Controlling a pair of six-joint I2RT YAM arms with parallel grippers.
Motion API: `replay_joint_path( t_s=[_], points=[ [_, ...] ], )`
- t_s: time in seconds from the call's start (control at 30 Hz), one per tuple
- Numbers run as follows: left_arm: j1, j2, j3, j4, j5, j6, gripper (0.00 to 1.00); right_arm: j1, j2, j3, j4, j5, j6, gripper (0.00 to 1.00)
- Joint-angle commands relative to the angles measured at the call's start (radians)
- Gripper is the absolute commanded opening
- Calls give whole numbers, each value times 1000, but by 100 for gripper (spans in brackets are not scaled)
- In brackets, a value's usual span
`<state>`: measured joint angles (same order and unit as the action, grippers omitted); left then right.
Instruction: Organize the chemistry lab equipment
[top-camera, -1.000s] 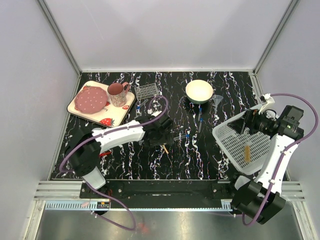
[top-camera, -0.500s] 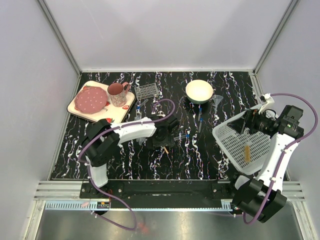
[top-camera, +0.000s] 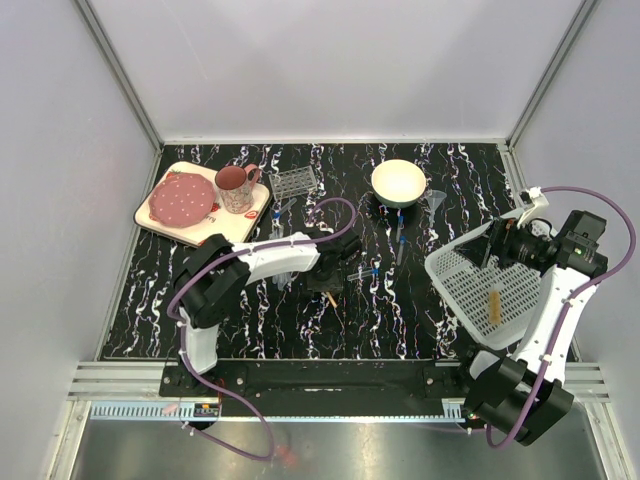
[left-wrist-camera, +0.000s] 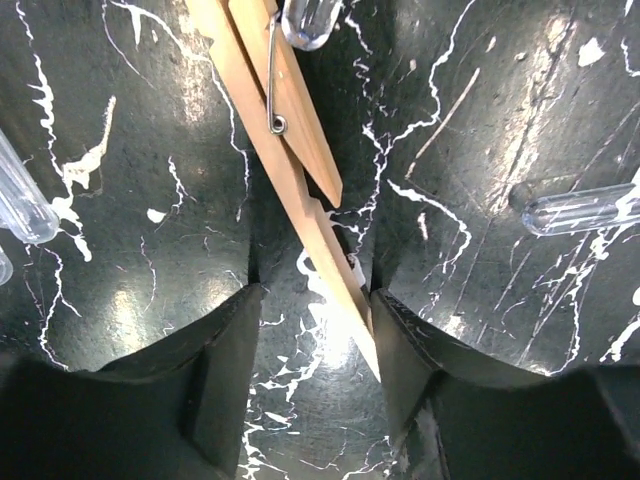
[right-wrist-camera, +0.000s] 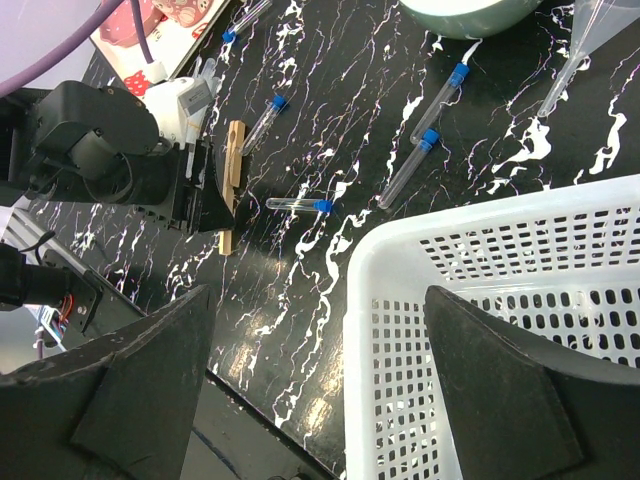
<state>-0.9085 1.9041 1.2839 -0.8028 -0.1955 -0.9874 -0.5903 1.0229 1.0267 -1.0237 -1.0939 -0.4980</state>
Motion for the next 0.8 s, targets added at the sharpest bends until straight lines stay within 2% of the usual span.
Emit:
replay_joint_path(
  t_s=[0.0, 0.07, 0.17, 0.37, 0.6, 0.77],
  points=[
    [3, 30, 43, -6, -30, 12, 48, -3, -14, 6, -13, -27, -16, 91],
    [2, 33, 37, -7, -33, 9, 36, -3, -15, 4, -15, -27, -16, 91],
    [3, 27, 23, -9, -41, 4, 26, -3, -12, 4, -13, -29, -16, 90],
    [2, 7, -11, -18, -61, -7, 13, -3, -14, 6, -16, -29, -19, 91],
    [2, -63, -46, -19, -88, 3, 0, -3, -14, 15, -50, -20, -56, 91],
    [3, -141, -67, -19, -104, 12, 0, -3, -11, 35, -87, -9, -96, 91]
  ],
)
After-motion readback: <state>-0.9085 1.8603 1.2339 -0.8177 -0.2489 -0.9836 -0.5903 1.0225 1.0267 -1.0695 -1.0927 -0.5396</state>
